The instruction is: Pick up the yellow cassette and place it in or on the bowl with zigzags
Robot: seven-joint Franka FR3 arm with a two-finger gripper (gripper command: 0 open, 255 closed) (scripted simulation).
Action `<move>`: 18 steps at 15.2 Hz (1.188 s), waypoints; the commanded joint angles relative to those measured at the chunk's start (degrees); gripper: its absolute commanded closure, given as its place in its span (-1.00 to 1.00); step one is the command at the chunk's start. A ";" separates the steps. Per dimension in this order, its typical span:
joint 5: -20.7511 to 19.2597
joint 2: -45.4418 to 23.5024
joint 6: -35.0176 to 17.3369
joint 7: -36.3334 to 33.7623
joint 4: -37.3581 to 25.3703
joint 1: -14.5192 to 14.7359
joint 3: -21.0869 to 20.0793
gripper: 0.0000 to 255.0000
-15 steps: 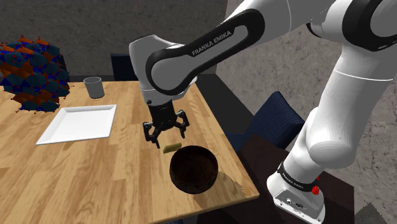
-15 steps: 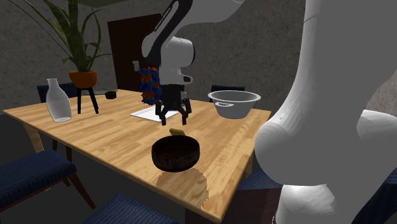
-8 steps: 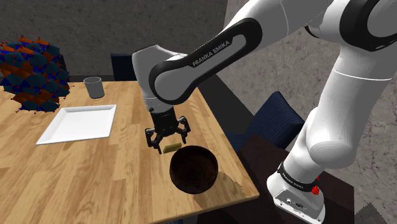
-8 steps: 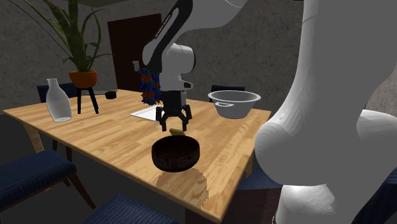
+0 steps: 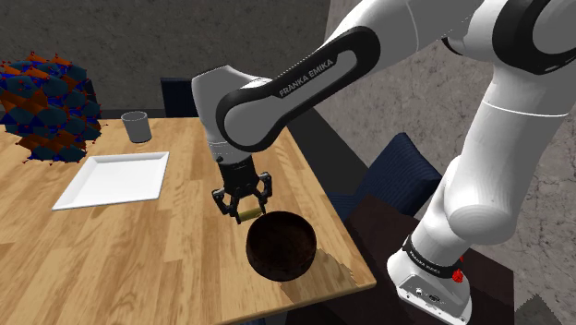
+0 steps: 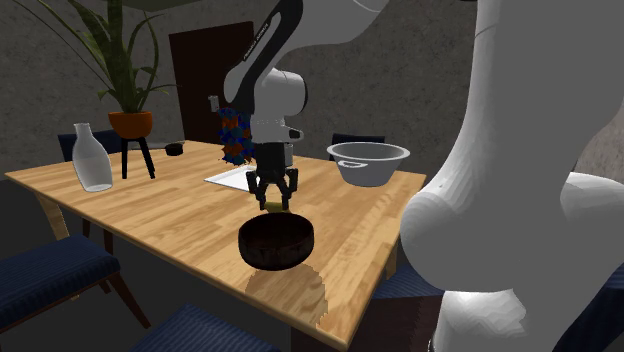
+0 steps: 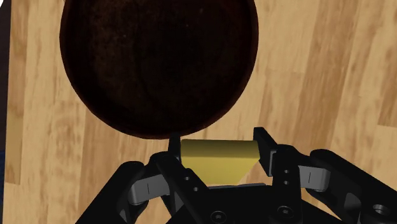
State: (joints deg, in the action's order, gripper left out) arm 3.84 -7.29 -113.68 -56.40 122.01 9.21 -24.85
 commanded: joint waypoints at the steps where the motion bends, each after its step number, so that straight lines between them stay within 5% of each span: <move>1: 0.00 0.01 0.00 0.00 0.00 0.00 0.00 1.00; 18: 1.65 4.59 8.82 0.61 -4.57 -0.44 -0.04 1.00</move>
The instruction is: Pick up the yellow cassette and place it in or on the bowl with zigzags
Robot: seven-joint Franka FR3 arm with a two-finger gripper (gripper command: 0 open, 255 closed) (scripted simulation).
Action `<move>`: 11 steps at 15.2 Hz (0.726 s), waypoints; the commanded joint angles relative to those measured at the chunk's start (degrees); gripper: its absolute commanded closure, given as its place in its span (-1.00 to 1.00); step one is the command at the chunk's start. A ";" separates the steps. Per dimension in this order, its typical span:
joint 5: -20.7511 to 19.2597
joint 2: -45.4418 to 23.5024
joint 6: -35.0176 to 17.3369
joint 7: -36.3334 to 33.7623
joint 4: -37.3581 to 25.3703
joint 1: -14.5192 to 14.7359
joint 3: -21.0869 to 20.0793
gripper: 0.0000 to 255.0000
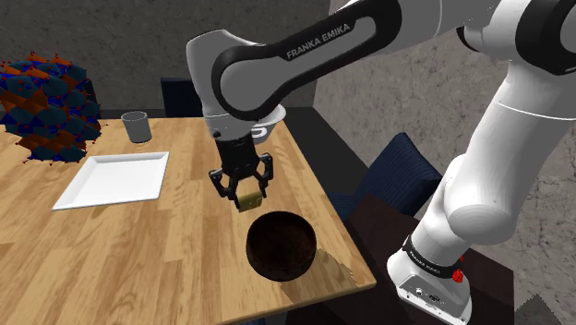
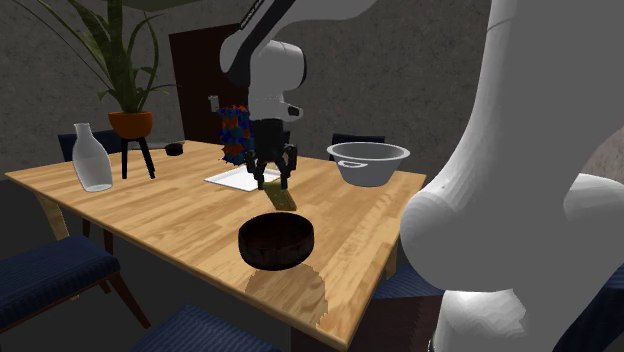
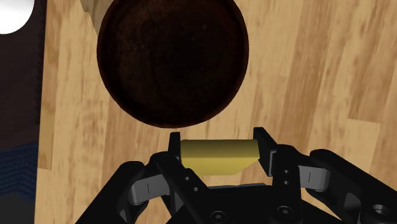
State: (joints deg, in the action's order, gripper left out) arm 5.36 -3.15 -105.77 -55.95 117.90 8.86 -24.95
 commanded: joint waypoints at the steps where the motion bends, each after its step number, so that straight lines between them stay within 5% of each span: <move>1: 0.23 0.76 1.65 0.18 -0.93 -0.13 0.07 1.00; 11: 0.95 3.11 9.12 0.20 -6.22 -0.37 0.26 1.00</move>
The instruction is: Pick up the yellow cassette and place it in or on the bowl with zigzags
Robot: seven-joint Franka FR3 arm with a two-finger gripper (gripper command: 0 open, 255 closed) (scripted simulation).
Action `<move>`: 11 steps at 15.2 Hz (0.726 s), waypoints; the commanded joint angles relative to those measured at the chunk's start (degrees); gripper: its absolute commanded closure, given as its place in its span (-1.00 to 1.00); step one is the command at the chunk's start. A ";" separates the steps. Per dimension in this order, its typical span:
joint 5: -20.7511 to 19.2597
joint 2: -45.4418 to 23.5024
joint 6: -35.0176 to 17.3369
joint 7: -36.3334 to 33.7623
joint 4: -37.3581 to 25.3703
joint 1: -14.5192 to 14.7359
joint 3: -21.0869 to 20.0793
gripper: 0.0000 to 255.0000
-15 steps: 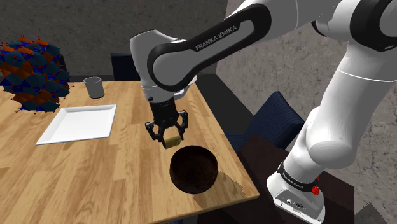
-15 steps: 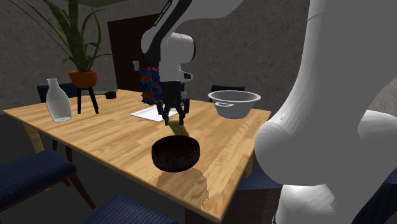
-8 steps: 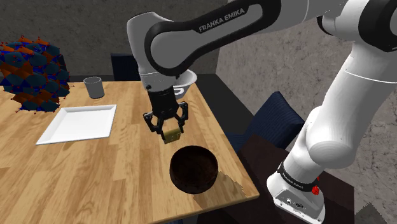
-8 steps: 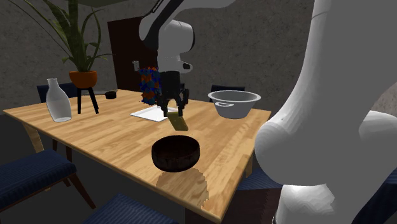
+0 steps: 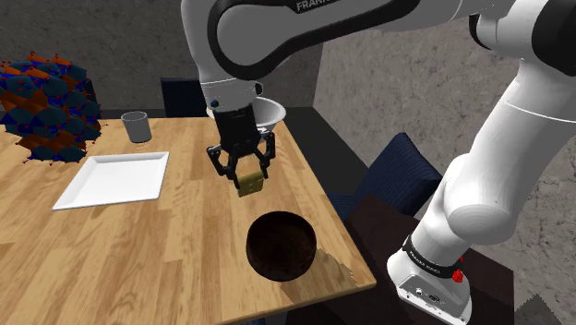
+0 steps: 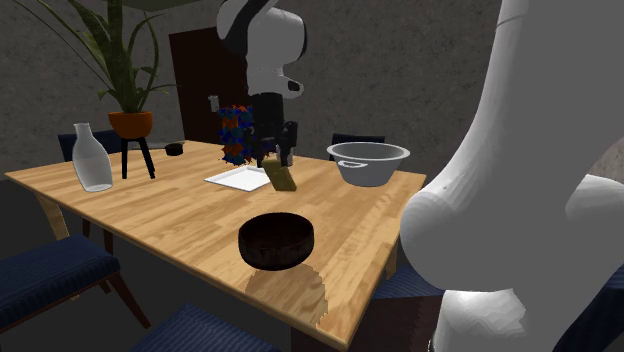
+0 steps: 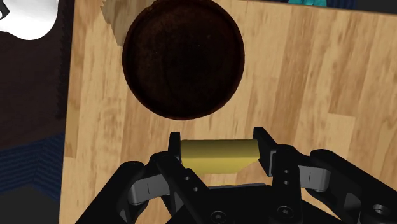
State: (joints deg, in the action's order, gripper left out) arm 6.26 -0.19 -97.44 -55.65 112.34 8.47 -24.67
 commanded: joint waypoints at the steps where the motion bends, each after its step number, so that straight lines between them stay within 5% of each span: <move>1: 0.10 0.30 1.54 -0.12 -1.25 0.00 0.00 1.00; 6: 0.27 0.91 5.19 -0.27 -4.33 -0.09 0.09 1.00; 11: 4.77 10.88 7.56 -0.97 2.32 1.19 -0.59 1.00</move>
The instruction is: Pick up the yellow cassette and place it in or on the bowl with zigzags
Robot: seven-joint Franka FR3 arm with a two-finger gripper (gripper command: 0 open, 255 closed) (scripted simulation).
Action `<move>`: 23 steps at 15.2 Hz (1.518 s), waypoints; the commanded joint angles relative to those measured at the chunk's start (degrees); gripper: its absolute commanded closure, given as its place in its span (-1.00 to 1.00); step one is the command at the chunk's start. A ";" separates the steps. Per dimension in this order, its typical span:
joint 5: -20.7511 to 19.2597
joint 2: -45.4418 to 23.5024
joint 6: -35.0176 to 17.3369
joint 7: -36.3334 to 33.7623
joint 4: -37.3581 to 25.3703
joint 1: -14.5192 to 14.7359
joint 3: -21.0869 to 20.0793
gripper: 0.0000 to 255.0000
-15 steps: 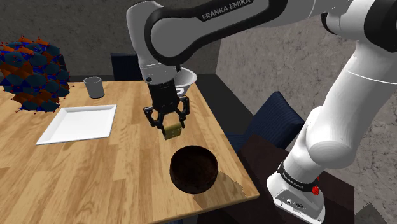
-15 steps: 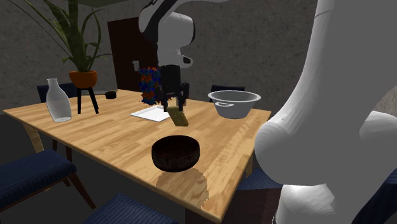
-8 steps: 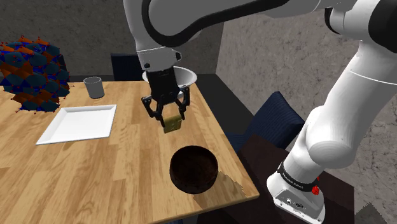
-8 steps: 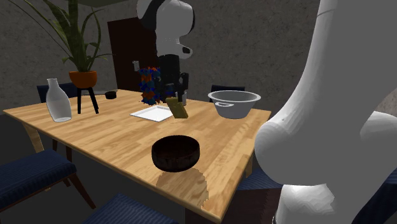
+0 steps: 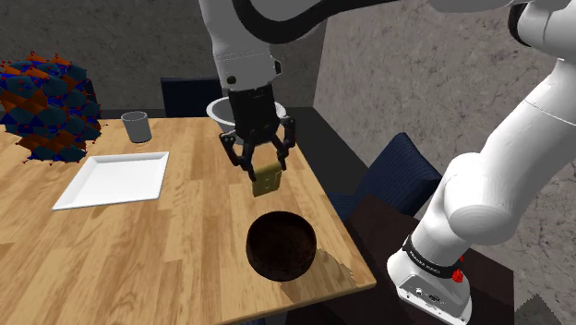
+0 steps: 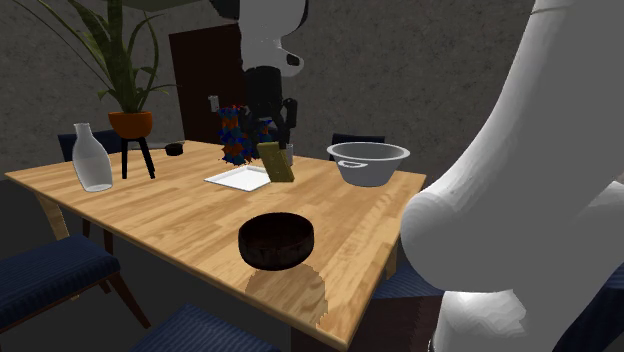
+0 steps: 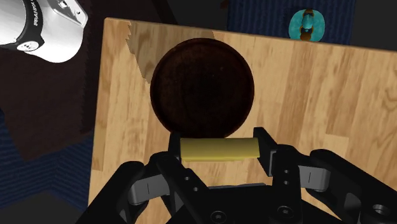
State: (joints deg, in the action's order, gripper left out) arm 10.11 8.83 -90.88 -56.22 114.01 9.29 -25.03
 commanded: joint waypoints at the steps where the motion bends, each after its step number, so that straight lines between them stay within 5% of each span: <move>1: 1.79 3.79 1.64 -0.61 1.75 0.74 -0.30 1.00; 5: 5.15 11.18 4.68 -1.79 5.39 2.46 -0.57 1.00; 23: 5.75 9.07 -9.34 -0.59 17.40 2.90 -2.58 1.00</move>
State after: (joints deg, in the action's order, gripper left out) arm 15.86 18.25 -99.37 -56.77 130.94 12.17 -27.42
